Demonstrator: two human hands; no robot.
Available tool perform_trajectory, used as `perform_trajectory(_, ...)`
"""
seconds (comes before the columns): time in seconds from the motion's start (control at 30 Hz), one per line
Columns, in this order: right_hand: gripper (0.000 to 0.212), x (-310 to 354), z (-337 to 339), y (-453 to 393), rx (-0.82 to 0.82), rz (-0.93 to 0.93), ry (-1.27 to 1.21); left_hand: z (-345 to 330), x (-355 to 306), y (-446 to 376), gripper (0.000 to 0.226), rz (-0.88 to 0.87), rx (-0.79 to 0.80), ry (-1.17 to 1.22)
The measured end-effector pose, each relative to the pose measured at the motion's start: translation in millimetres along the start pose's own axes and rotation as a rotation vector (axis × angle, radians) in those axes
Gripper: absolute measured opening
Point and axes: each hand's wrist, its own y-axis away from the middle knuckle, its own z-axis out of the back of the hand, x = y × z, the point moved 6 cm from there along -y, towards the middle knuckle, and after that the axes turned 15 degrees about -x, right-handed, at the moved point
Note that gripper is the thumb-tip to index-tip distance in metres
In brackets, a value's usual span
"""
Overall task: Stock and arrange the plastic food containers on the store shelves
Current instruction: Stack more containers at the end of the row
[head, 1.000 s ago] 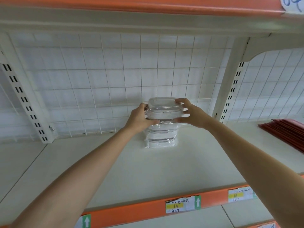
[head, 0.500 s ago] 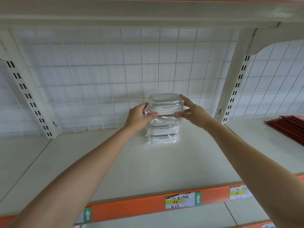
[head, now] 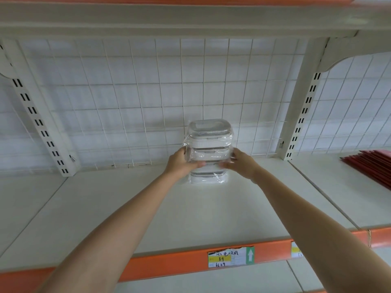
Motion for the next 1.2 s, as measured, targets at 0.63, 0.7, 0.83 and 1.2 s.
perform_trajectory(0.63, 0.033, -33, -31, 77, -0.165, 0.414, 0.952, 45, 41, 106, 0.035, -0.379, -0.085, -0.743)
perform_trajectory(0.7, 0.030, -31, -33, 78, -0.188, 0.500, 0.928, 69, 47, 129, 0.028, -0.361, -0.091, -0.696)
perform_trajectory(0.83, 0.025, -25, -39, 80, -0.166, 0.600, 0.939, 113, 60, 166, 0.019, -0.270, -0.147, -0.615)
perform_trajectory(1.2, 0.028, 41, -68, 148, 0.040, 0.615, 0.552, 173, 69, 216, 0.019, -0.330, -0.190, -0.603)
